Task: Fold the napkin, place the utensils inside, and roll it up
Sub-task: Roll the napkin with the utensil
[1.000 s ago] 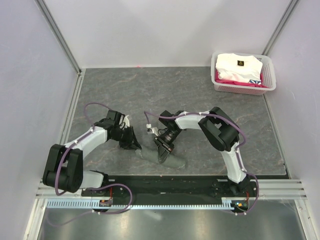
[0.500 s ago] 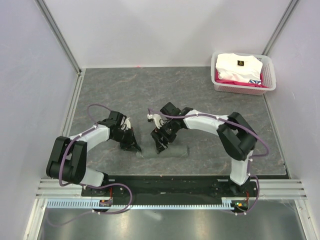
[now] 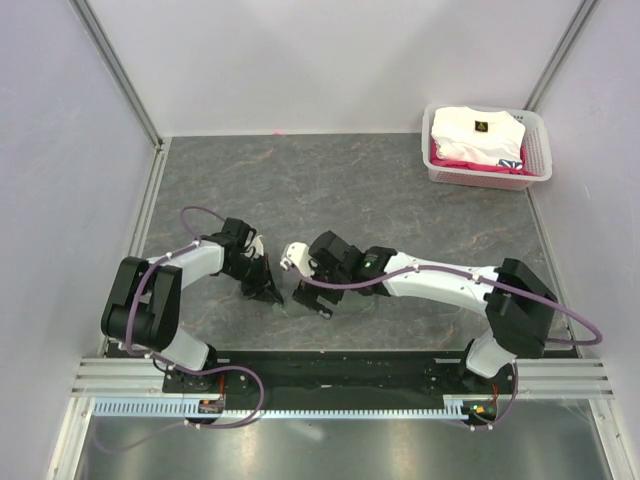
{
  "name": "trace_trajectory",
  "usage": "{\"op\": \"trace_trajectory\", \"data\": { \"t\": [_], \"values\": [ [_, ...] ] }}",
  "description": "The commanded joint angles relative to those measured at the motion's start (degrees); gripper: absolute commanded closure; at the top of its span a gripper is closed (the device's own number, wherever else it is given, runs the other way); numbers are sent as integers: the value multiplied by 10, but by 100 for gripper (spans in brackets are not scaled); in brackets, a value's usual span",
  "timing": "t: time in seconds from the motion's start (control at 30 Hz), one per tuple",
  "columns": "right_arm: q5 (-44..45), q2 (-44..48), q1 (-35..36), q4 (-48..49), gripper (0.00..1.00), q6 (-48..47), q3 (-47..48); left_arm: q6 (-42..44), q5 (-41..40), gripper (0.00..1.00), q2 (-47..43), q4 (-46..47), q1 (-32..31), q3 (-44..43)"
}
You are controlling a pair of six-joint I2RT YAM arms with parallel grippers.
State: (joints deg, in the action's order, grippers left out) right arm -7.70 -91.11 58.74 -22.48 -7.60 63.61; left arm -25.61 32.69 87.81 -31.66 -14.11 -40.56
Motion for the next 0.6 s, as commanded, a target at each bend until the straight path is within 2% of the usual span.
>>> {"op": "trace_trajectory", "data": {
  "t": [0.0,0.23,0.4,0.53,0.57],
  "values": [
    [61,-27,21,-11,7,-41,-8,21,-14,98,13,-12,-1,-19],
    [70,-66,28,-8,6,-59,12,26,-16,98,17,-16,-1,-26],
    [63,-94,28,-10,10,-64,19,28,-14,98,21,-17,-1,-32],
    [47,-121,26,-29,19,-69,29,31,-13,98,20,-16,-1,-37],
    [38,-129,24,-33,25,-69,32,33,-13,98,17,-16,-1,-38]
  ]
}}
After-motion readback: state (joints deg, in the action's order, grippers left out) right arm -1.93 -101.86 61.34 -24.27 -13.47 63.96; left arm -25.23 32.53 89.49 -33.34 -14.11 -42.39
